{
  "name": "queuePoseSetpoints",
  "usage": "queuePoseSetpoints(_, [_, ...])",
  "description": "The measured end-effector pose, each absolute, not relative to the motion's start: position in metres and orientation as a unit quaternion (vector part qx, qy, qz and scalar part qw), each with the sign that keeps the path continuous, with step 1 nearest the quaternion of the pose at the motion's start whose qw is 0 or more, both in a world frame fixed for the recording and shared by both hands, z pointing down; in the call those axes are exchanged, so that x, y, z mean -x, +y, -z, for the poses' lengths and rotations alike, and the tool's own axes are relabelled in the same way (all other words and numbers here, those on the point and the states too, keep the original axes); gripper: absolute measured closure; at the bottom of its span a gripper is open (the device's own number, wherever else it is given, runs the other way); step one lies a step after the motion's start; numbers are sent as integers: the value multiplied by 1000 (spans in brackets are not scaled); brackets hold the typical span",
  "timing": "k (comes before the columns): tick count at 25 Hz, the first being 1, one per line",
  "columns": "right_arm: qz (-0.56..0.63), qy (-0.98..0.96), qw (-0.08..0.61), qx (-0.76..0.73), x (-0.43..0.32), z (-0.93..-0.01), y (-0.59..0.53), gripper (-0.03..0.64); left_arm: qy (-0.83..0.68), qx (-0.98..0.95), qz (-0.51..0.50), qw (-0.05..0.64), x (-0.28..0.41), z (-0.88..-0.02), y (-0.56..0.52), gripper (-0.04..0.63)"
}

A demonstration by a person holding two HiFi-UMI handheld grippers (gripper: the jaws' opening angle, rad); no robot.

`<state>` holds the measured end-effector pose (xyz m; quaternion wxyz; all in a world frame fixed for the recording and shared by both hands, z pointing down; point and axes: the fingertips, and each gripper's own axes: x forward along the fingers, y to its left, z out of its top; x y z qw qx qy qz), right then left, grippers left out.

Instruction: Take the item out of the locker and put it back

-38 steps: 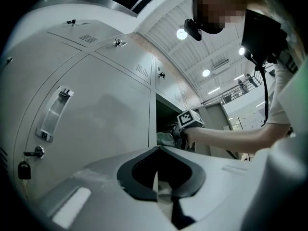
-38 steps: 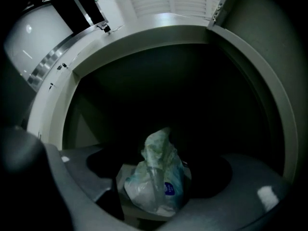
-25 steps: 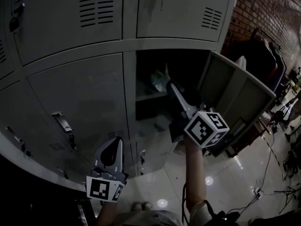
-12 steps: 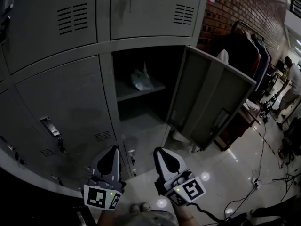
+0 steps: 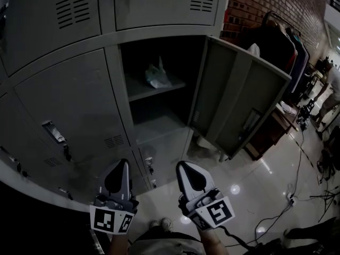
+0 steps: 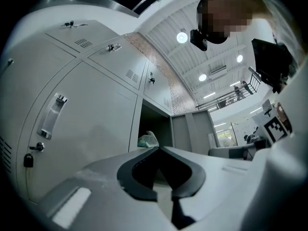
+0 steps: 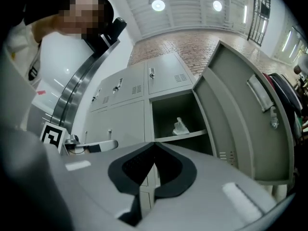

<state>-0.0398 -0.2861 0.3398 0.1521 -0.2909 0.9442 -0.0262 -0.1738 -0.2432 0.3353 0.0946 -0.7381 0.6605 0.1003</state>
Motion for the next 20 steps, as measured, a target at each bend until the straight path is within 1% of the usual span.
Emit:
queuePoseSetpoints(3, [24,939,172,298,30,-335,-266,614,657,741,-94,102,167,-338,-222,589])
queuePoseSetpoints(8, [34,939,163,301,8,-355,-201,614,658,743,-87,86,145,-364,-157,589])
queuePoseSetpoints(14, [73,937,134,314,-31,-393,-84,614,668,736,-87,73,100,-394,-22,589])
queuePoseSetpoints(18, [90,937,120,316,-60,-401,7,614,675,731,-76,65,73,-397,73,589])
queuePoseSetpoints(20, [92,934,125,321,-75,-391,41,614,672,734,-76,64,59,-388,109,589])
